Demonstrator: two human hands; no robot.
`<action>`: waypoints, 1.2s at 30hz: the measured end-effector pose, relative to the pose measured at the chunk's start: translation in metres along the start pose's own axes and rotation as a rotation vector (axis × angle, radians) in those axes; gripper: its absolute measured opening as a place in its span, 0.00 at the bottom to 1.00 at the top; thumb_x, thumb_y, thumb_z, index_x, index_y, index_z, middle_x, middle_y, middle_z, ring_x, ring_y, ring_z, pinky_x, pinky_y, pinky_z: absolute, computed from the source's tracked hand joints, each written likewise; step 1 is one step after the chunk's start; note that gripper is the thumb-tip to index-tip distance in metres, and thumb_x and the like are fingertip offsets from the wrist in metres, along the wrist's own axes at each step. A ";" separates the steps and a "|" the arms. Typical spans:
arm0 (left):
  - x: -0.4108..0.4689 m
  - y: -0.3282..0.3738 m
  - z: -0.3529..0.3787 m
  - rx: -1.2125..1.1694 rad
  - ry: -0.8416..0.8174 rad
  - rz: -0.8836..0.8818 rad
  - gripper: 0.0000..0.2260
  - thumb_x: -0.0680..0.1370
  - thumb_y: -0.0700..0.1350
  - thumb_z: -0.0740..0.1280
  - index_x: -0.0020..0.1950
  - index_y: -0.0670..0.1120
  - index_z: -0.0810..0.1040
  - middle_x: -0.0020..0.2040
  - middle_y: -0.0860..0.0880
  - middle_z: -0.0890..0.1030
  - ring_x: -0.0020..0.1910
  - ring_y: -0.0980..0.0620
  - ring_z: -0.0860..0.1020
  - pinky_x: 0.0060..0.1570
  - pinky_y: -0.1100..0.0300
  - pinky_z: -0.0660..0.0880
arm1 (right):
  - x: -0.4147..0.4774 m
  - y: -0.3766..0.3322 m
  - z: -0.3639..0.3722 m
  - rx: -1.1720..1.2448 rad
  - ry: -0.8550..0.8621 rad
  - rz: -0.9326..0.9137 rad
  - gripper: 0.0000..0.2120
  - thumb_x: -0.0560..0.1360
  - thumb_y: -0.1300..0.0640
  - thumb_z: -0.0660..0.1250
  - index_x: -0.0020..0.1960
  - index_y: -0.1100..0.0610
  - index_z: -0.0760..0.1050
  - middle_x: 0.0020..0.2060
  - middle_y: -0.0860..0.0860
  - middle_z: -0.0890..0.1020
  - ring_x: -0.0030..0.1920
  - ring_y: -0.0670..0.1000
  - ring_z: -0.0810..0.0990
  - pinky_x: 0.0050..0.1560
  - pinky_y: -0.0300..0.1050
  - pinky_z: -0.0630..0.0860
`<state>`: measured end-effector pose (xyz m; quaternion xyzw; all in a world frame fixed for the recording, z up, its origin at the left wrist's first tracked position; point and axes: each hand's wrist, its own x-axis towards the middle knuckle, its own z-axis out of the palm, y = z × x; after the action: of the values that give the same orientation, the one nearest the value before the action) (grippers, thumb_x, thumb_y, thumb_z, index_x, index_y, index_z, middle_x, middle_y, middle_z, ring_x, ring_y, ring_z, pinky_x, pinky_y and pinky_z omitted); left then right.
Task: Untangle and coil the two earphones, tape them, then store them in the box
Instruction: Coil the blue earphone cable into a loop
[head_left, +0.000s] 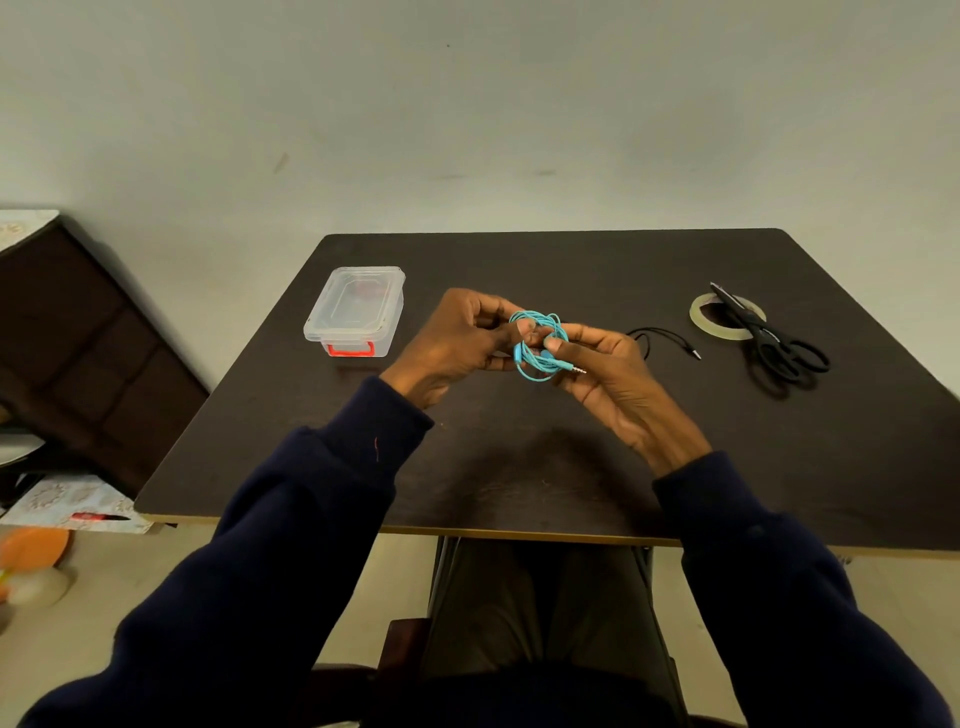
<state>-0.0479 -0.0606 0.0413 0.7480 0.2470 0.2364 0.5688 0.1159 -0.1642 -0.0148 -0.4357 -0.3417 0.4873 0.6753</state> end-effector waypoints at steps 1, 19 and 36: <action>0.000 0.000 -0.001 -0.019 -0.013 -0.013 0.06 0.79 0.40 0.69 0.55 0.41 0.82 0.49 0.43 0.86 0.45 0.52 0.86 0.41 0.63 0.81 | 0.000 0.000 -0.001 0.020 -0.021 0.008 0.22 0.73 0.65 0.71 0.65 0.72 0.75 0.56 0.62 0.84 0.58 0.58 0.83 0.64 0.54 0.79; -0.003 -0.003 -0.012 -0.168 -0.124 -0.131 0.10 0.80 0.43 0.68 0.57 0.40 0.82 0.55 0.40 0.85 0.54 0.46 0.84 0.55 0.54 0.82 | -0.005 -0.003 -0.016 0.130 -0.167 0.077 0.29 0.63 0.54 0.84 0.60 0.63 0.81 0.56 0.60 0.83 0.57 0.56 0.83 0.60 0.49 0.81; -0.004 0.004 -0.012 0.119 -0.095 0.025 0.06 0.82 0.40 0.65 0.51 0.42 0.82 0.41 0.47 0.83 0.41 0.54 0.83 0.45 0.60 0.82 | -0.012 -0.004 -0.014 -0.036 -0.069 -0.106 0.10 0.72 0.63 0.70 0.53 0.59 0.85 0.52 0.57 0.86 0.50 0.50 0.85 0.44 0.38 0.81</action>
<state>-0.0584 -0.0557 0.0481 0.7939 0.2240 0.1926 0.5315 0.1260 -0.1795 -0.0169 -0.4121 -0.3961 0.4592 0.6800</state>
